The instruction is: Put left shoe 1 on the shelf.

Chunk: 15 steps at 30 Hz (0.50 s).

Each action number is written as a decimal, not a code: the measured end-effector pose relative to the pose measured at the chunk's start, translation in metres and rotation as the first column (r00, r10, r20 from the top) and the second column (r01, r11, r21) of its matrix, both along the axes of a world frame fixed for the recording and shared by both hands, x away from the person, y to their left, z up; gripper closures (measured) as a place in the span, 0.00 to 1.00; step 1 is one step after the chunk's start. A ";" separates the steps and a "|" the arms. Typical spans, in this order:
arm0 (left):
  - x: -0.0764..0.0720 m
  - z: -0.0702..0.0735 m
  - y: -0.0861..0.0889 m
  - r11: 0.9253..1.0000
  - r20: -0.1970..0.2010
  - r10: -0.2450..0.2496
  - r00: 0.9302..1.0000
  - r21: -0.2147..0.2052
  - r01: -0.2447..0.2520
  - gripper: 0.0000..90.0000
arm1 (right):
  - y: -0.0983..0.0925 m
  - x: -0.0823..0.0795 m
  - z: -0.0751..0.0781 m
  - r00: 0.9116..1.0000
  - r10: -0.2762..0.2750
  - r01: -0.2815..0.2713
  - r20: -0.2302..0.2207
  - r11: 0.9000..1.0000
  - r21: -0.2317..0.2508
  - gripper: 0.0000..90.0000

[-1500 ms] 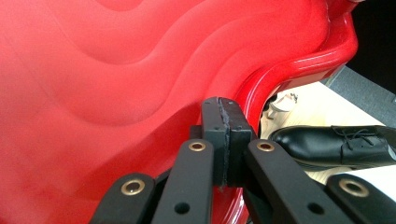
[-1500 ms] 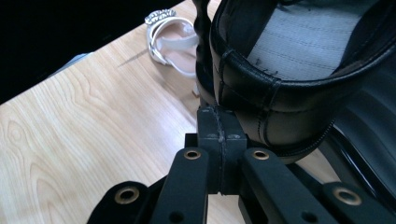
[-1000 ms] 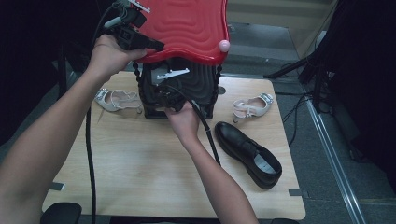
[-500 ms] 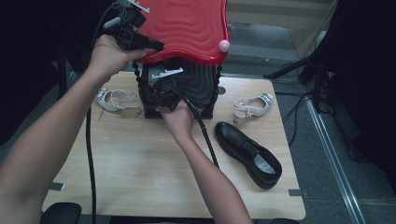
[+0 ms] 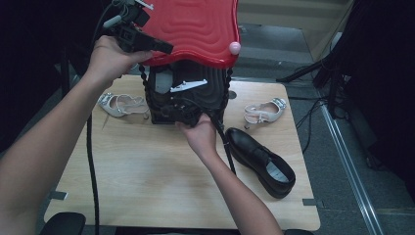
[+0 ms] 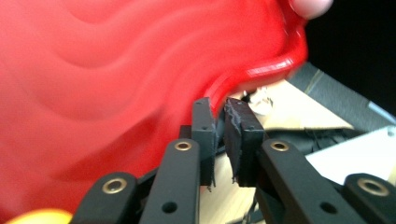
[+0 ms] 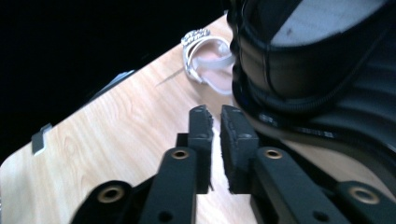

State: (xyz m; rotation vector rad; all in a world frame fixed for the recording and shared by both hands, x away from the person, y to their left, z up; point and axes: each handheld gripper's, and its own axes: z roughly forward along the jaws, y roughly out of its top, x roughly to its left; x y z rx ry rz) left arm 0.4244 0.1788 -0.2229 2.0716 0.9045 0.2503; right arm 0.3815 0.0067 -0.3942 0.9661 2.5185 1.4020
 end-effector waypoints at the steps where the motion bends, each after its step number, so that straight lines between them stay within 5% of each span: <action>1: -0.003 0.000 0.000 1.000 -0.003 -0.005 1.000 0.000 0.005 0.85 | -0.003 -0.002 0.000 1.000 0.013 -0.013 -0.001 1.000 0.003 0.89; 7: -0.022 -0.011 0.006 0.999 -0.003 -0.033 0.999 -0.006 0.033 0.70 | -0.027 -0.017 -0.004 0.996 0.092 -0.092 -0.015 0.995 0.025 0.75; 15: -0.038 -0.040 0.015 0.998 -0.028 -0.058 0.998 -0.025 0.057 0.56 | -0.059 -0.035 -0.010 0.995 0.097 -0.096 -0.028 0.995 0.036 0.70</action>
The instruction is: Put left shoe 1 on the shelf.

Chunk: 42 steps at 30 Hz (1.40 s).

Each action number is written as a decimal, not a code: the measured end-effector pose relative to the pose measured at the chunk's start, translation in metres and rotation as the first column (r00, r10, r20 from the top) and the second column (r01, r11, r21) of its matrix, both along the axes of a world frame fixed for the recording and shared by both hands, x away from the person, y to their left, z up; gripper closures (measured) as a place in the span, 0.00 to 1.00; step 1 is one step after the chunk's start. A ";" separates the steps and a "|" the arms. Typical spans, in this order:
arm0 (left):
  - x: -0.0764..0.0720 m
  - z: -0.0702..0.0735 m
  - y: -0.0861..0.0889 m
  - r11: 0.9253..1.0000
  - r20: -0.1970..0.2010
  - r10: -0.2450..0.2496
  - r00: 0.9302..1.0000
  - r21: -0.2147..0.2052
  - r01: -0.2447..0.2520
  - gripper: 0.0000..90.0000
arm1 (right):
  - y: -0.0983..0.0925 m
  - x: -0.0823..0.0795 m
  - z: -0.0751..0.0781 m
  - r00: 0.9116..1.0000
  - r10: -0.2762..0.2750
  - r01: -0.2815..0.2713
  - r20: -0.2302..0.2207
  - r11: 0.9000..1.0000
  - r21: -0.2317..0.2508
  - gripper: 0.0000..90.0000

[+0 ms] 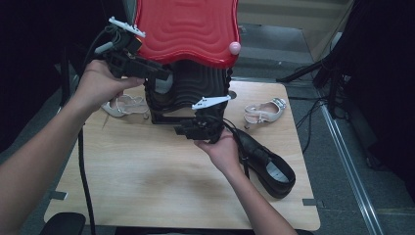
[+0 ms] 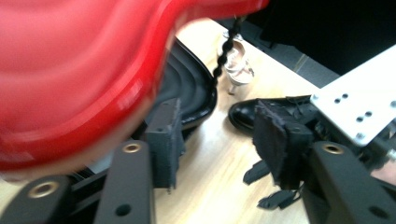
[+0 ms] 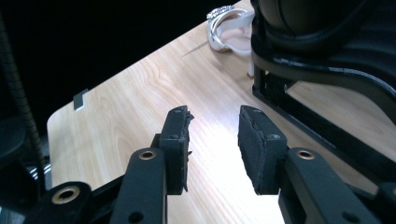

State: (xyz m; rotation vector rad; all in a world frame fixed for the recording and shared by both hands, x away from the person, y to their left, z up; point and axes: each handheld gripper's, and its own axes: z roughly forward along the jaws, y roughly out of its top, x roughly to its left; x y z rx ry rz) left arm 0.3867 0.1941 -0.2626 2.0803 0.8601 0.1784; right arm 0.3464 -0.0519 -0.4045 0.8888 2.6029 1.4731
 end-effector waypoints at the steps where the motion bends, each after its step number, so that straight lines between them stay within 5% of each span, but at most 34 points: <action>1: -0.002 -0.004 0.001 1.000 0.002 -0.001 1.000 -0.006 0.001 0.55 | -0.003 -0.002 -0.001 1.000 0.000 0.000 -0.002 1.000 -0.006 0.70; 10: -0.015 -0.037 0.004 1.000 -0.031 0.014 0.999 0.007 -0.014 0.53 | -0.037 -0.019 -0.007 1.000 -0.022 0.022 0.015 1.000 -0.013 0.68; 25: -0.040 -0.087 0.001 1.000 -0.068 0.004 0.998 -0.004 -0.004 0.52 | -0.081 -0.035 -0.034 0.996 -0.078 0.076 -0.042 0.996 -0.037 0.65; 34: -0.054 -0.121 0.008 0.999 -0.113 0.019 0.993 -0.030 -0.023 0.51 | -0.103 -0.038 -0.043 0.993 -0.109 0.106 -0.051 0.992 -0.063 0.65; 42: -0.065 -0.142 0.011 0.998 -0.113 0.054 0.992 -0.009 -0.056 0.54 | -0.118 -0.038 -0.049 0.992 -0.118 0.112 -0.042 0.988 -0.110 0.66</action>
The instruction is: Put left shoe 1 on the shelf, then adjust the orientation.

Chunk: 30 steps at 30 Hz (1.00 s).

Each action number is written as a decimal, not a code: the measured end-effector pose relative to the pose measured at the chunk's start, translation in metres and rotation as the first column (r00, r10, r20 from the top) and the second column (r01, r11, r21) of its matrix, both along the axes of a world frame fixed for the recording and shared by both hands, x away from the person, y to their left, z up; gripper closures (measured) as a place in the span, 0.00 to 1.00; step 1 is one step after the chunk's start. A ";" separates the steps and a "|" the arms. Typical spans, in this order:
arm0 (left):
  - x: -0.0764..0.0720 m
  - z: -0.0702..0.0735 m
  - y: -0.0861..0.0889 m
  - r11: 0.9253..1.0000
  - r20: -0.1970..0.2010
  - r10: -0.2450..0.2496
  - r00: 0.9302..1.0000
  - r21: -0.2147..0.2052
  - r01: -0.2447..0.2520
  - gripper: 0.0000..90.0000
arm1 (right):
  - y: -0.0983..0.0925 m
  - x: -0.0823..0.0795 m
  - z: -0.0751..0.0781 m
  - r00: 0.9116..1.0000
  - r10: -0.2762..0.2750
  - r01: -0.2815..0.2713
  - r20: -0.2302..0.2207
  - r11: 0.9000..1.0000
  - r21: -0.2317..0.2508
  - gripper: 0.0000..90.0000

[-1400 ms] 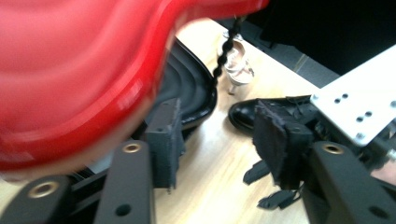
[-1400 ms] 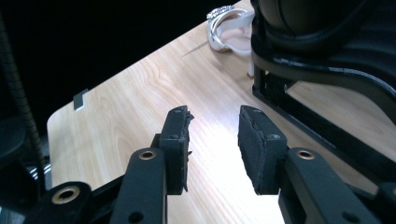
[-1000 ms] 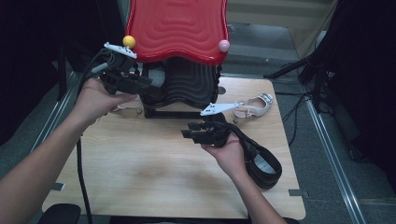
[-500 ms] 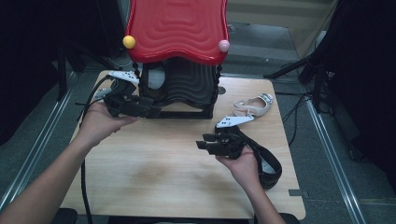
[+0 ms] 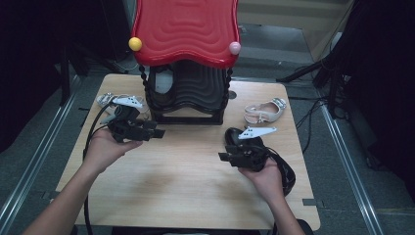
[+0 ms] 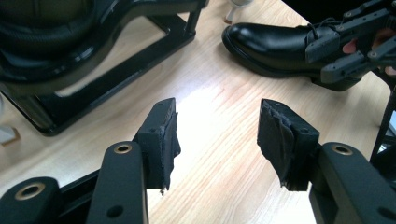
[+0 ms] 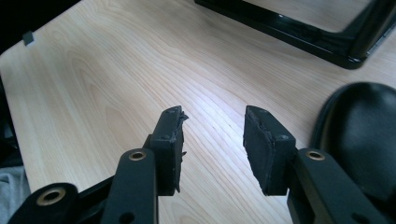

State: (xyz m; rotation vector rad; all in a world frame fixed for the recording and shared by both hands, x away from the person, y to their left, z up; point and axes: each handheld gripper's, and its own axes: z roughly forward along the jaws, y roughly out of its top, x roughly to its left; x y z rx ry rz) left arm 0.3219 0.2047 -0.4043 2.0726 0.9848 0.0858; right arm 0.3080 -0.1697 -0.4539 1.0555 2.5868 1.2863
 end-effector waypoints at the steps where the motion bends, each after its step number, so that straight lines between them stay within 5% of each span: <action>1: -0.001 -0.003 0.000 1.000 -0.004 -0.003 1.000 -0.005 0.003 0.54 | -0.002 0.000 -0.001 1.000 -0.004 0.004 -0.008 1.000 0.003 0.66; 16: -0.010 -0.034 -0.007 0.998 -0.034 -0.049 0.998 -0.032 0.048 0.54 | -0.025 -0.002 -0.004 0.998 -0.054 0.054 -0.021 0.998 -0.014 0.66; 30: 0.003 -0.047 -0.016 0.997 -0.047 -0.082 0.996 -0.008 0.082 0.55 | -0.060 -0.018 -0.004 0.987 -0.161 0.159 -0.026 0.986 -0.050 0.67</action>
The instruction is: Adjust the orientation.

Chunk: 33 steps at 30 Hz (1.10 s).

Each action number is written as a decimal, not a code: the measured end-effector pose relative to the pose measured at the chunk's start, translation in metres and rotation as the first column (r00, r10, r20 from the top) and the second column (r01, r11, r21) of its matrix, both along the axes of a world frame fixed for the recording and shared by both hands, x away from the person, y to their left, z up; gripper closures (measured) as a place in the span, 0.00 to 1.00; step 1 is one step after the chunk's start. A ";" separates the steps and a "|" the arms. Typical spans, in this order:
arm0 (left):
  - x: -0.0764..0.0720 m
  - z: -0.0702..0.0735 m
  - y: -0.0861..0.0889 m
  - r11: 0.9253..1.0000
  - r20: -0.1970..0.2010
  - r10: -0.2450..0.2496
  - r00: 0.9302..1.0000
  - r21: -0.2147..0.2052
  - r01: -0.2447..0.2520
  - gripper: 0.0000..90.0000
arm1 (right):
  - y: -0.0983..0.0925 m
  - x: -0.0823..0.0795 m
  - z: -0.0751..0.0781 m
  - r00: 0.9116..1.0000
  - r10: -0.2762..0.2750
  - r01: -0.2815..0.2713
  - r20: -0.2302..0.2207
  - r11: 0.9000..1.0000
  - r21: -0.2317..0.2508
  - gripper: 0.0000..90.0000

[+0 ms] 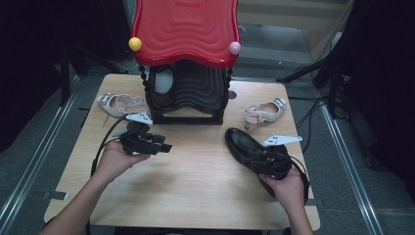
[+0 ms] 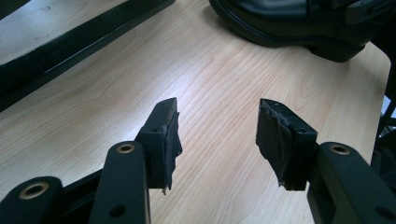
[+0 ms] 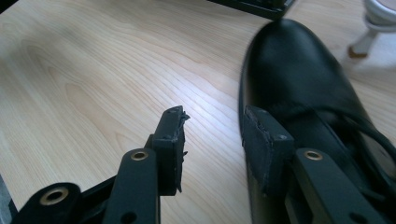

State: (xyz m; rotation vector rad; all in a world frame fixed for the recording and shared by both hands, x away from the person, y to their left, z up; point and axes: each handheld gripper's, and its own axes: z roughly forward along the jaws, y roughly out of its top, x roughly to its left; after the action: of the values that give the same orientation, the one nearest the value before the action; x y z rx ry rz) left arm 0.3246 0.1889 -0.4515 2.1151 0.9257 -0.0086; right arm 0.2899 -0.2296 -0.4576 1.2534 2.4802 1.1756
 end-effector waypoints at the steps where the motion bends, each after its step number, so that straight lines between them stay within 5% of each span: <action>1: 0.001 0.000 0.000 1.000 0.003 -0.003 1.000 0.008 0.003 0.55 | -0.003 -0.001 0.000 1.000 -0.009 0.009 0.000 1.000 -0.002 0.67; 16: 0.010 -0.001 -0.001 1.000 0.008 -0.009 1.000 -0.004 0.009 0.55 | -0.036 -0.024 0.012 0.998 -0.069 0.068 0.010 0.997 0.046 0.71; 20: 0.011 -0.002 0.000 1.000 0.005 -0.007 1.000 -0.007 0.007 0.55 | -0.046 -0.029 0.012 0.993 -0.114 0.114 0.008 0.993 -0.020 0.70; 28: 0.010 -0.002 -0.002 1.000 0.007 -0.011 1.000 0.012 0.011 0.55 | -0.052 -0.026 0.007 0.989 -0.139 0.139 -0.051 0.990 -0.007 0.73; 33: 0.011 -0.002 0.000 1.000 0.007 -0.002 1.000 -0.001 0.002 0.55 | -0.049 -0.025 0.002 0.988 -0.134 0.129 -0.077 0.989 -0.074 0.72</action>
State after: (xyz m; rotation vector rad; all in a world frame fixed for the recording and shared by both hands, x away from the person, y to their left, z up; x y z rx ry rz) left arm 0.3354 0.1885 -0.4539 2.1135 0.9186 -0.0025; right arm 0.2646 -0.2783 -0.4553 1.4486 2.4276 1.0190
